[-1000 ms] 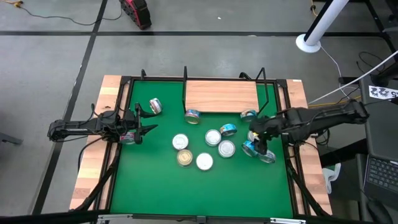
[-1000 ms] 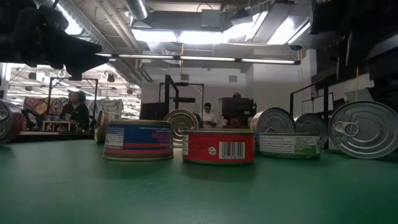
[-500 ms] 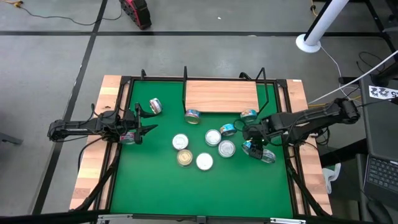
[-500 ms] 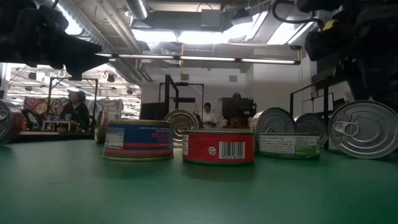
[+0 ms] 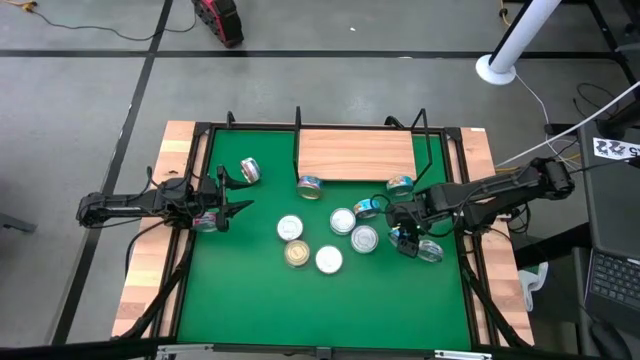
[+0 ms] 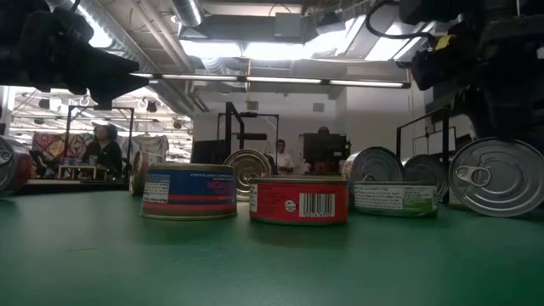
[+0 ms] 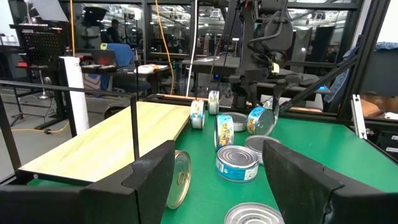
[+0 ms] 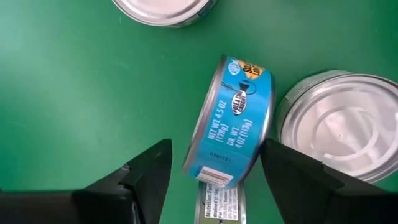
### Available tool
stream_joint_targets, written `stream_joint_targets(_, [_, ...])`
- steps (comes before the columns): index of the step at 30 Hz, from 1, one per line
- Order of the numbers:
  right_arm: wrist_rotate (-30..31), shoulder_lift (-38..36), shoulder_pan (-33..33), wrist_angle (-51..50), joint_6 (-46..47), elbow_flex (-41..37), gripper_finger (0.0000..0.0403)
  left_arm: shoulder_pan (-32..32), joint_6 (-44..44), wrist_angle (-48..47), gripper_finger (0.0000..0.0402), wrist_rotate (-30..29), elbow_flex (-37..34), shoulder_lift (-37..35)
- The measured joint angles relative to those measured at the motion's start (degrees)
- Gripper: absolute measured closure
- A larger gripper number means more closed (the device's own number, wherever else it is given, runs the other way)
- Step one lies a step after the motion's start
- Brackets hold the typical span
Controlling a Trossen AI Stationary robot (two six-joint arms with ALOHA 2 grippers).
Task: Stack canned seafood by type on shelf
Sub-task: Put the yellow blue tuna can on the shelf
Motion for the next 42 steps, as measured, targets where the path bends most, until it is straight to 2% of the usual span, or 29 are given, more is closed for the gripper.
stream_joint_targets(16, [2.5,0.3,0.0,0.8,-0.1,-2.8,0.0166,0.0,0.0,0.0,0.0163,0.0,0.0,0.0])
stream_joint_targets(26, [2.9,0.3,0.0,2.8,-0.3,-3.4,0.0273,0.0,0.0,0.0,0.0163,0.0,0.0,0.0])
stream_joint_targets(34, [2.4,0.2,0.0,5.1,-0.5,-2.9,0.027,0.0,0.0,0.0,0.0163,0.0,0.0,0.0])
stream_joint_targets(38, [1.5,0.2,0.0,4.9,-0.9,0.2,0.0259,0.0,0.0,0.0,0.0163,0.0,0.0,0.0])
stream_joint_targets(42, [1.1,0.2,0.0,4.5,-5.2,4.5,0.0268,0.0,0.0,0.0,0.0163,0.0,0.0,0.0])
